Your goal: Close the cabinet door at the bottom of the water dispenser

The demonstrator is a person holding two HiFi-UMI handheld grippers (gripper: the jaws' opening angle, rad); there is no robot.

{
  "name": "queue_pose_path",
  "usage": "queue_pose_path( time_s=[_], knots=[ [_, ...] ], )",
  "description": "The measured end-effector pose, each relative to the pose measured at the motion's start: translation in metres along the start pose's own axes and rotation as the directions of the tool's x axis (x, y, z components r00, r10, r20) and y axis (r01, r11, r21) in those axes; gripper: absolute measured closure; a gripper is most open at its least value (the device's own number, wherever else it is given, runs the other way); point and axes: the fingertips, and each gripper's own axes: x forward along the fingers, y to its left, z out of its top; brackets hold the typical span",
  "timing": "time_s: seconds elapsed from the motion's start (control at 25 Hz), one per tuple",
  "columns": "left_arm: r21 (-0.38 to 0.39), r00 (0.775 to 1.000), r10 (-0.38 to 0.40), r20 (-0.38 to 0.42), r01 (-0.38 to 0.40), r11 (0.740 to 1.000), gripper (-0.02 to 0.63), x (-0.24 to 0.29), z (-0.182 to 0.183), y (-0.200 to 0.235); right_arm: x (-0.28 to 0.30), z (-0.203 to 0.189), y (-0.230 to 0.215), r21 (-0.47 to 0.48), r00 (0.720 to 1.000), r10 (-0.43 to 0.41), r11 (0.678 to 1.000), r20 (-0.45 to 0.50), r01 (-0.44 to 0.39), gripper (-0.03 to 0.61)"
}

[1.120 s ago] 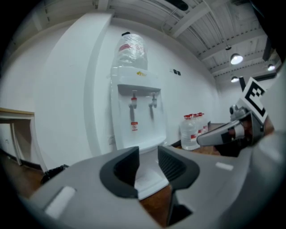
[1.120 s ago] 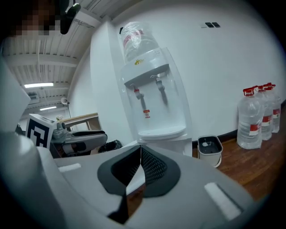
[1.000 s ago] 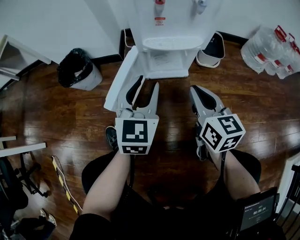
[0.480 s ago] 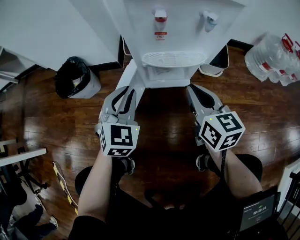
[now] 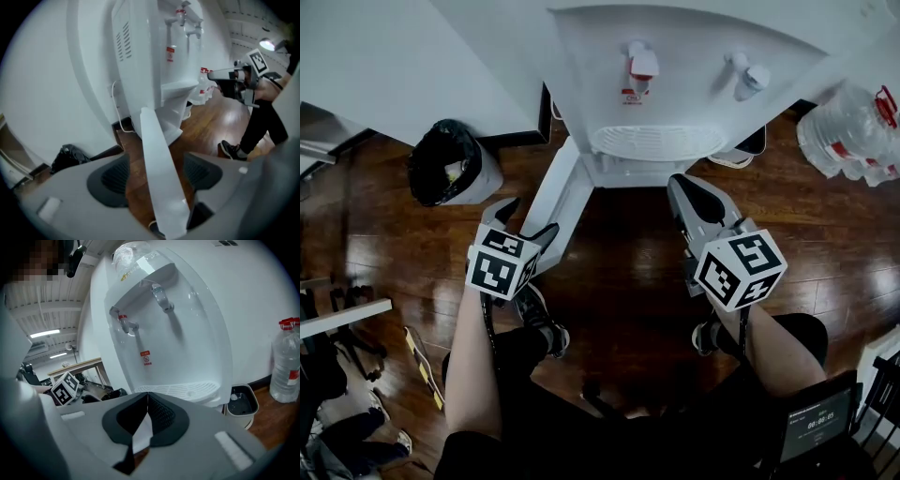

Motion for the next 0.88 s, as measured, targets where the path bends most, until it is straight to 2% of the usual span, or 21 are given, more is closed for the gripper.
queue_pose_path(
  time_s=[0.08, 0.24, 0.4, 0.64, 0.8, 0.88],
  knots=[
    [-0.022, 0.998, -0.024, -0.054, 0.023, 0.999, 0.236, 0.006, -0.009, 0.0, 0.004, -0.006, 0.003, 0.005, 1.0, 0.017, 1.0, -0.018, -0.017, 0.572],
    [-0.013, 0.991, -0.038, -0.131, 0.037, 0.999, 0.248, 0.013, -0.024, -0.004, 0.01, -0.014, 0.013, 0.003, 0.998, 0.047, 0.999, -0.046, -0.046, 0.572],
    [-0.028, 0.992, -0.035, -0.125, 0.032, 0.999, 0.347, 0.019, -0.017, -0.007, 0.014, -0.013, 0.012, 0.026, 0.997, 0.06, 0.998, -0.048, -0.059, 0.574],
    [-0.042, 0.991, -0.02, -0.133, 0.015, 0.999, 0.354, 0.02, -0.017, -0.012, 0.011, -0.02, 0.016, 0.058, 0.995, 0.078, 0.996, -0.068, -0.074, 0.572],
    [-0.126, 0.995, 0.004, -0.1, -0.017, 0.992, 0.357, 0.018, -0.007, -0.02, 0.006, -0.028, 0.021, 0.067, 0.991, 0.093, 0.994, -0.092, -0.087, 0.572],
    [-0.194, 0.998, 0.011, -0.055, -0.022, 0.981, 0.362, 0.022, -0.009, -0.024, 0.001, -0.035, 0.024, 0.066, 0.989, 0.098, 0.994, -0.107, -0.091, 0.574]
  ],
)
